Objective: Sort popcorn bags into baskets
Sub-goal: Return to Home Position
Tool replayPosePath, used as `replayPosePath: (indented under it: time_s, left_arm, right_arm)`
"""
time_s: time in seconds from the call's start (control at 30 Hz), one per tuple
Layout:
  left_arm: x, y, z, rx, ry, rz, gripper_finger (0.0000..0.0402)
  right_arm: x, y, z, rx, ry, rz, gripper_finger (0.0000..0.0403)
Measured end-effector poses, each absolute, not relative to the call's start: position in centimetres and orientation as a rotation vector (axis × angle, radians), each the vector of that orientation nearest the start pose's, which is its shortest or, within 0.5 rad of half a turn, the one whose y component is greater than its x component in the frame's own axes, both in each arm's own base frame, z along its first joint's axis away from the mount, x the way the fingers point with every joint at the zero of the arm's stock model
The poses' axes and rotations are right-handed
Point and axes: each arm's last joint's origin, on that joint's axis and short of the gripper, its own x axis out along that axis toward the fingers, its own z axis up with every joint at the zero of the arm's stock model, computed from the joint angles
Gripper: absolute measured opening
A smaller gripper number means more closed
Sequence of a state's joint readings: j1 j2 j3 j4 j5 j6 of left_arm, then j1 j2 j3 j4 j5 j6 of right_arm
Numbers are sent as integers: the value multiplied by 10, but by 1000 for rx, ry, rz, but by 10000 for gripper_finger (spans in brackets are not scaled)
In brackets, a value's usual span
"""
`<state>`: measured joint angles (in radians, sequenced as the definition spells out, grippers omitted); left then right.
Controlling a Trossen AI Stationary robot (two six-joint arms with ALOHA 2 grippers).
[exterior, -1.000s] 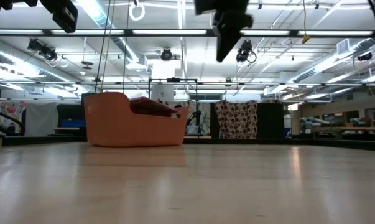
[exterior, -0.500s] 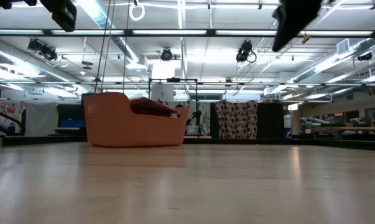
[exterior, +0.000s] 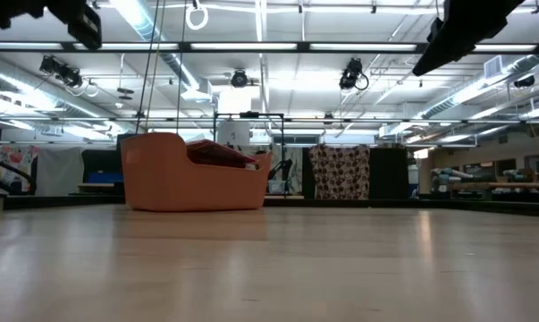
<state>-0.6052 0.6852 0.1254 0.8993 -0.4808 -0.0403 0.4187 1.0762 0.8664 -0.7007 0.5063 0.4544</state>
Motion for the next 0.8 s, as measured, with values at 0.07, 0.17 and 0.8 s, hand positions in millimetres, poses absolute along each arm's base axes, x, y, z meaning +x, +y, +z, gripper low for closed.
replayPosePath:
  time_s: [0.07,0.17,0.8]
  left_arm:
    - [118,-66,216,-233,-316,-128,117]
    - [110,-60,208,-246,-340,-129,117]
    - [94,-49,203,-230,-315,-136,117]
  right_arm:
    - [185,67,269,37,745,-254,83]
    - [171,61,270,72,687,-244,83]
    - [115,36,234,298,396,-192,83]
